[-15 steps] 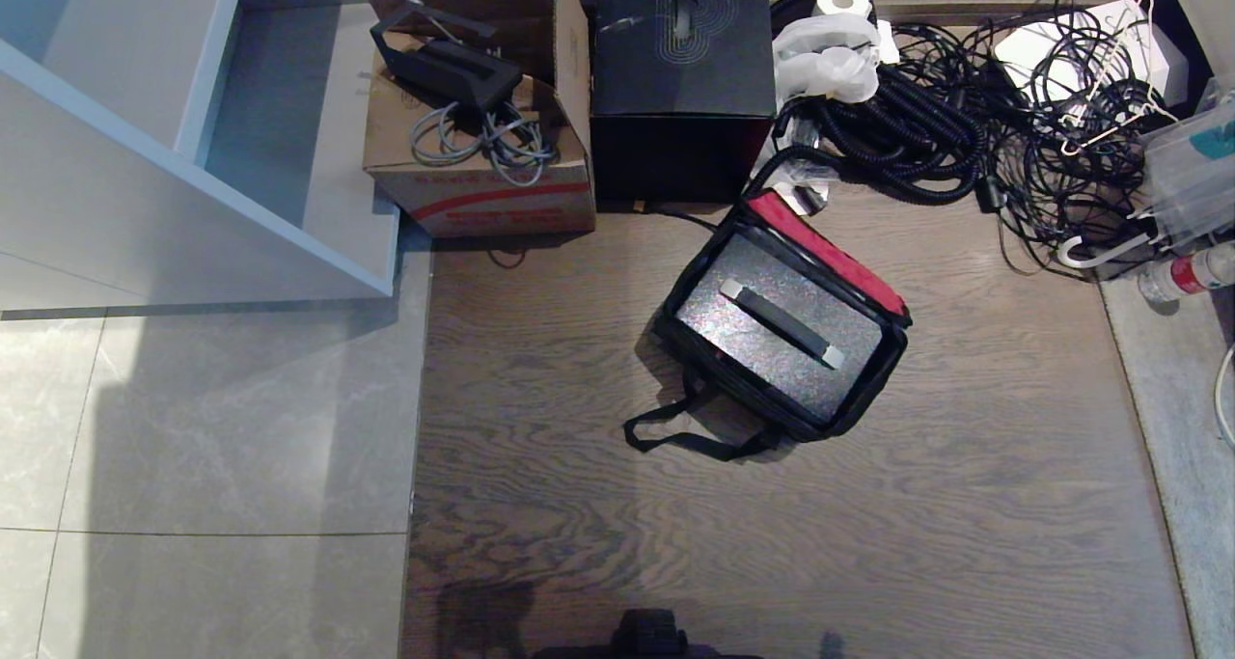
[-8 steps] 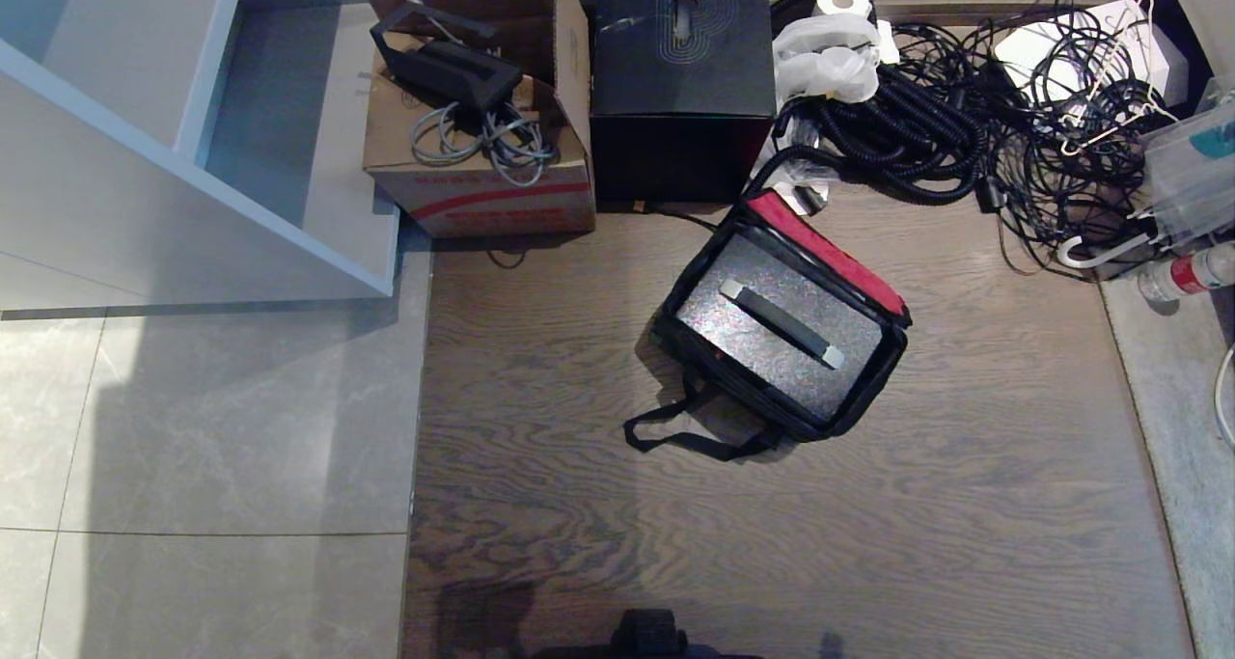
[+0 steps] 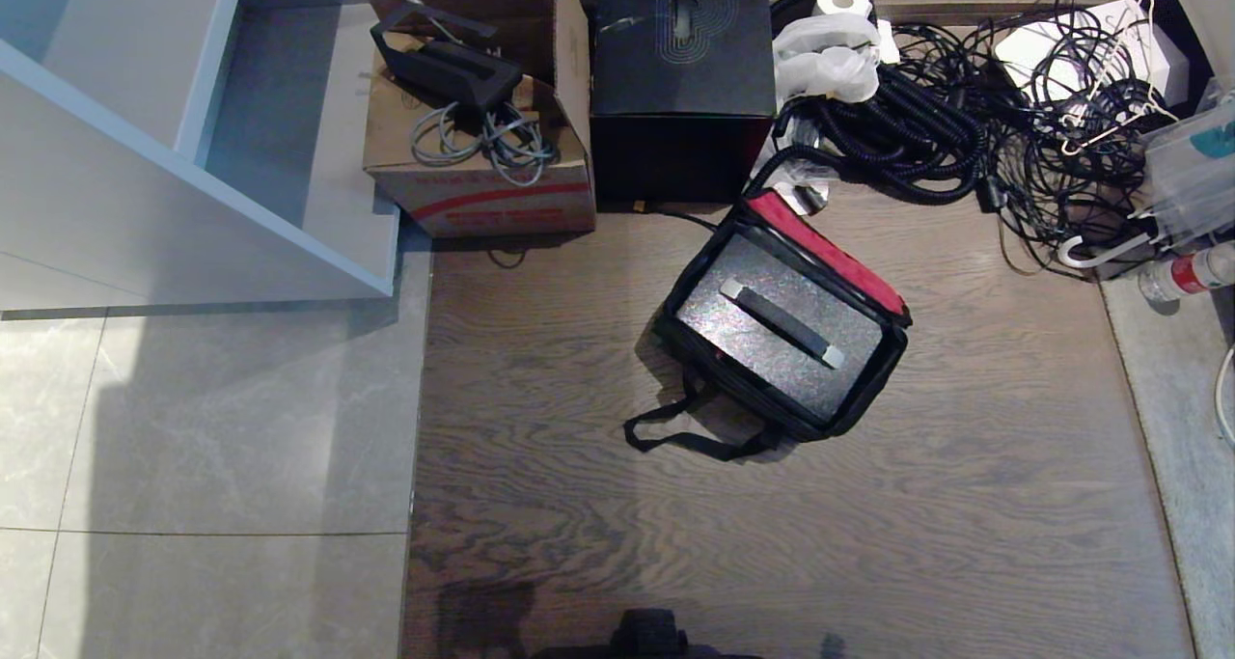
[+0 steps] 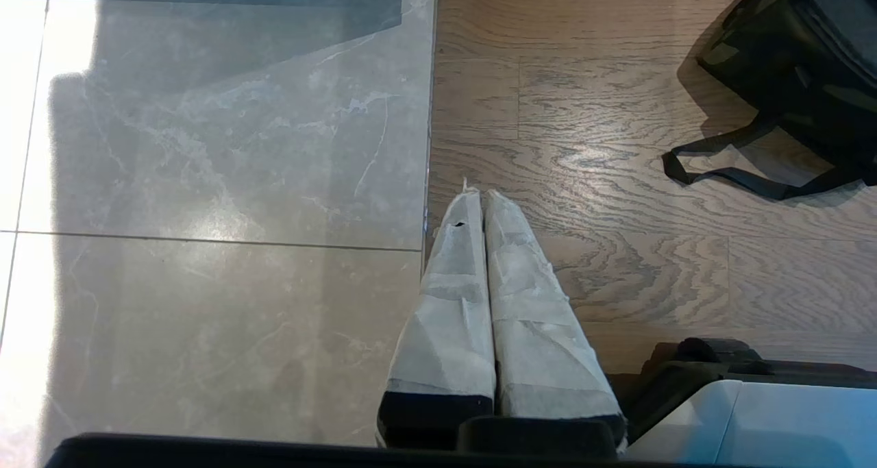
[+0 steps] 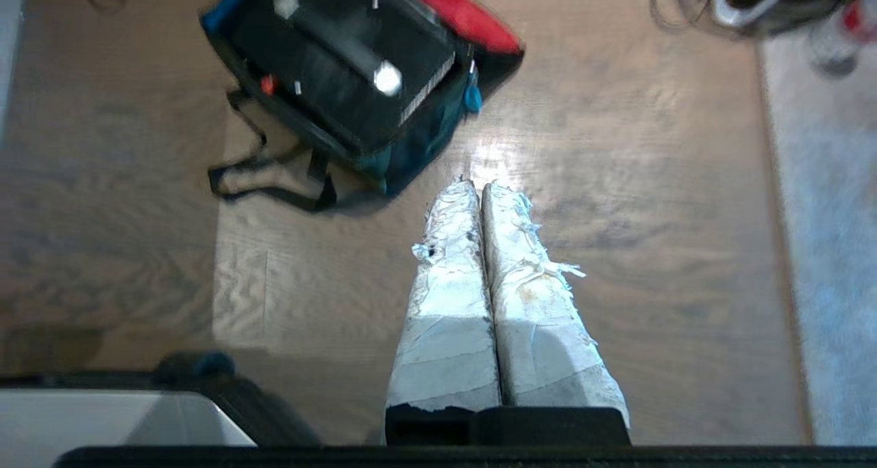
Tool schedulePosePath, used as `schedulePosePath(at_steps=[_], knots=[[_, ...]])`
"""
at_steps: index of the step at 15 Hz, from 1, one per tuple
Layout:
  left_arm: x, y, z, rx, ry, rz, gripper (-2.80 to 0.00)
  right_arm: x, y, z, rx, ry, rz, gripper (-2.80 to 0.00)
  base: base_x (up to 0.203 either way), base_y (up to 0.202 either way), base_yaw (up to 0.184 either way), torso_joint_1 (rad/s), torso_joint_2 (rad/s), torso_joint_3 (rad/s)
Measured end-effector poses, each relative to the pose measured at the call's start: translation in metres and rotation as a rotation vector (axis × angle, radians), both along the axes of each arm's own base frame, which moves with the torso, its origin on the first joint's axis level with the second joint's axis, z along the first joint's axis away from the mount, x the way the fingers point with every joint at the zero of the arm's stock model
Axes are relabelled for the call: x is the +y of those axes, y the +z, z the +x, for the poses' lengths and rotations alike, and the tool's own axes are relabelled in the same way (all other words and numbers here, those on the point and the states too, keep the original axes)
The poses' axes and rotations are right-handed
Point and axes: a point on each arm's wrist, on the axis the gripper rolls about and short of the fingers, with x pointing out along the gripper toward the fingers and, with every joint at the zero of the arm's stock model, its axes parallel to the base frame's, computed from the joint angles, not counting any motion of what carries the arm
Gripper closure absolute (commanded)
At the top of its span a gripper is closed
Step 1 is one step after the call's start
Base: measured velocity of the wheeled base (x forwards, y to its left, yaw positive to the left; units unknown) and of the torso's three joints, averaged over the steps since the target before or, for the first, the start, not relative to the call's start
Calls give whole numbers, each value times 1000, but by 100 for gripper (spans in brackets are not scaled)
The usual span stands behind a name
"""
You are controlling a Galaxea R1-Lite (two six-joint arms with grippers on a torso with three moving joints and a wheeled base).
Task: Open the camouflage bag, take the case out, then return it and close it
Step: Grip the handle
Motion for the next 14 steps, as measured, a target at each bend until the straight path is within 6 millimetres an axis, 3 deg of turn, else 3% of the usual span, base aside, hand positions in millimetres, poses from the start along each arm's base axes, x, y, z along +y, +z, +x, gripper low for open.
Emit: schedulePosePath(at_steps=[2,4,7,10,14], knots=[[0,0,0,0,0,0,0,1,26,-19,32,29,-2,0,0,0,0,0,0,0],[0,0,0,0,0,0,0,2,35,-39,166,89,5,0,0,0,0,0,0,0],[0,0,0,0,0,0,0,3,46,-38,401,170,64,0,0,0,0,0,0,0],[0,0,0,0,0,0,0,6,81,4,478,284,98,0,0,0,0,0,0,0],[0,0,0,0,0,0,0,11,101,90,639,385,101,0,0,0,0,0,0,0]])
